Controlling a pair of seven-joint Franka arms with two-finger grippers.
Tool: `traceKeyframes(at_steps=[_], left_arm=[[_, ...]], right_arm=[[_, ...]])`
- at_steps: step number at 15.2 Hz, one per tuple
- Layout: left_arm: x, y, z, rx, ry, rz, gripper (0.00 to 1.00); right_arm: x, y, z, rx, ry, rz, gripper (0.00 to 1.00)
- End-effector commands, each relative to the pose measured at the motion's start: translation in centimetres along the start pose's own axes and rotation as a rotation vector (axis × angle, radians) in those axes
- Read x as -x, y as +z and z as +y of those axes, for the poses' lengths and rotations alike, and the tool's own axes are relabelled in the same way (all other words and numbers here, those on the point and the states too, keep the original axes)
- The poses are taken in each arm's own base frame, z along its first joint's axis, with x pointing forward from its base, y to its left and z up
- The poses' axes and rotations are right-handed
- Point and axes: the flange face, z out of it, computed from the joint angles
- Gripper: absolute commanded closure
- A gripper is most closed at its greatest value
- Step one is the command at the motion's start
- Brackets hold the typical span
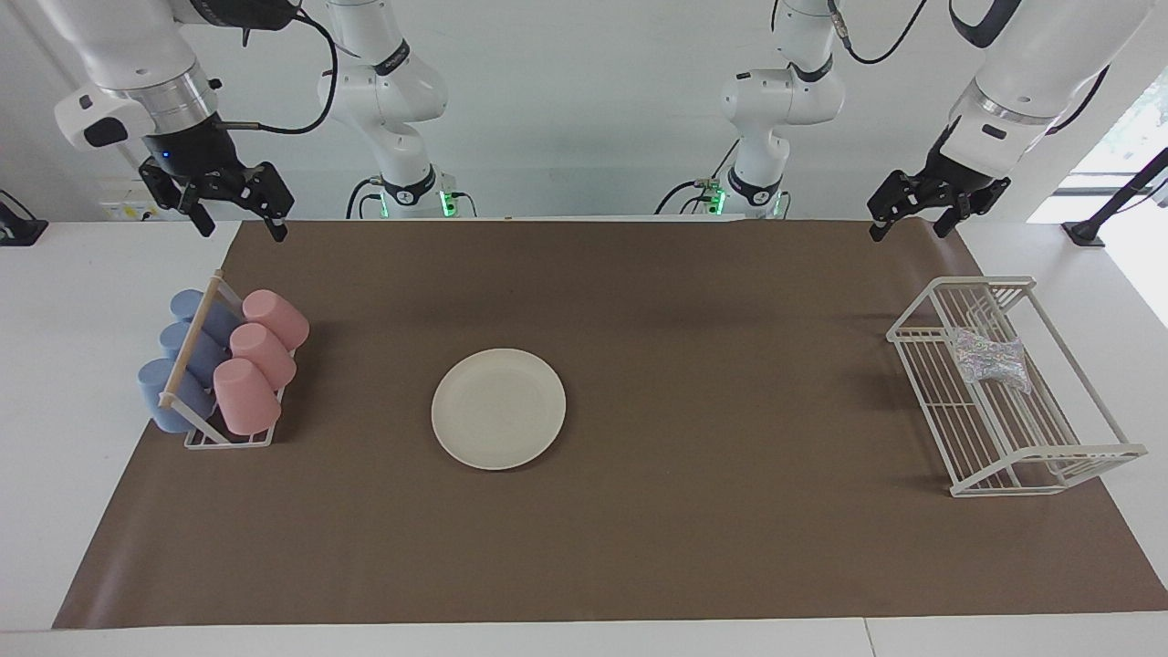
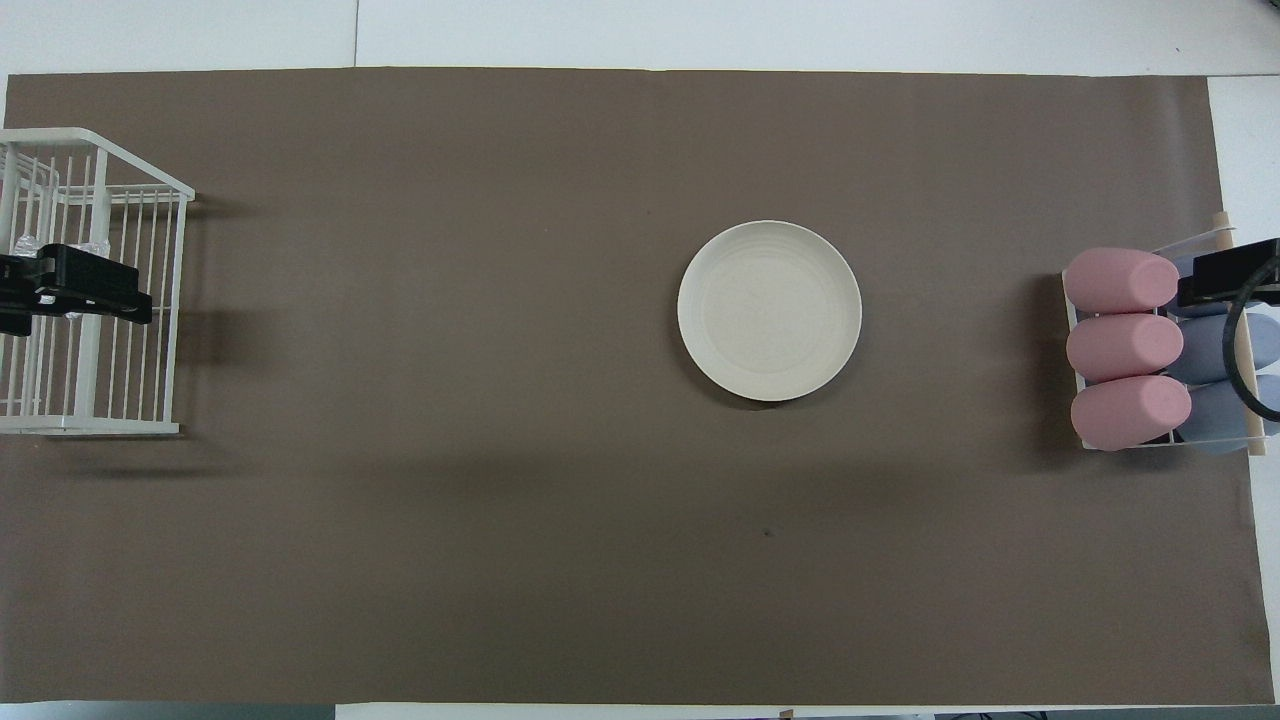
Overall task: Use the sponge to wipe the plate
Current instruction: 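Reach the left gripper into the white rack and grasp the clear sponge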
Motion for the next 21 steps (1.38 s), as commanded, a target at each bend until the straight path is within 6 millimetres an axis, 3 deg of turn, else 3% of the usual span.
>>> traceKeyframes(at_steps=[1, 12, 17, 21], left_arm=[[0.2, 0.0, -0.3, 0.003, -0.004, 0.008, 0.0], [-0.1, 0.7, -1.2, -0.049, -0.016, 0.039, 0.0], [-1.0, 3.5, -1.5, -0.268, 0.019, 0.027, 0.0], [-2.6, 7.7, -2.4, -0.444, 0.045, 0.016, 0.0]], right_arm=[[0.1, -0.5, -0.6, 0.003, 0.002, 0.014, 0.0], [0.0, -0.5, -1.1, -0.011, 0.001, 0.019, 0.0], [0.2, -0.3, -0.5, -0.008, 0.043, 0.015, 0.0], [0.4, 0.0, -2.0, -0.009, 0.29, 0.009, 0.0]])
